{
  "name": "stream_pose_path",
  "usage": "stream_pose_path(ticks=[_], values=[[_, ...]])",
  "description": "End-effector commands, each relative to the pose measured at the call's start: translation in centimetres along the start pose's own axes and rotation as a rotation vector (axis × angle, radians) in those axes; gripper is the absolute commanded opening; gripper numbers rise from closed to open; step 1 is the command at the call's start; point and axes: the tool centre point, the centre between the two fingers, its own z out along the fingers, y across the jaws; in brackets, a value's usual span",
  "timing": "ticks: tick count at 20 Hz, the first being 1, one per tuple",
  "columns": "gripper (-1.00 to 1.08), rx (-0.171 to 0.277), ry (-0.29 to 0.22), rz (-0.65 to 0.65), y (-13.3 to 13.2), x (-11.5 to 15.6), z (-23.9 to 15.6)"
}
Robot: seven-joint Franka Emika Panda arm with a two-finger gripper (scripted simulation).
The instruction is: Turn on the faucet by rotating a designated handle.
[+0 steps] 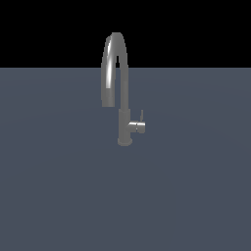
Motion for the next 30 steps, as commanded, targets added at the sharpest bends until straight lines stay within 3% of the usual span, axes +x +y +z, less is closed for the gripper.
stream_pose_path(ticks=[1, 8, 15, 30], values=[[-1.00, 0.000, 0.000, 0.000, 0.0, 0.0, 0.0], [-1.00, 0.016, -0.015, 0.018, 0.0, 0.7, 0.1], [-1.00, 0.063, -0.060, 0.071, 0.0, 2.7, 0.6], [-1.00, 0.259, -0.245, 0.289, 0.9, 10.8, 3.5]])
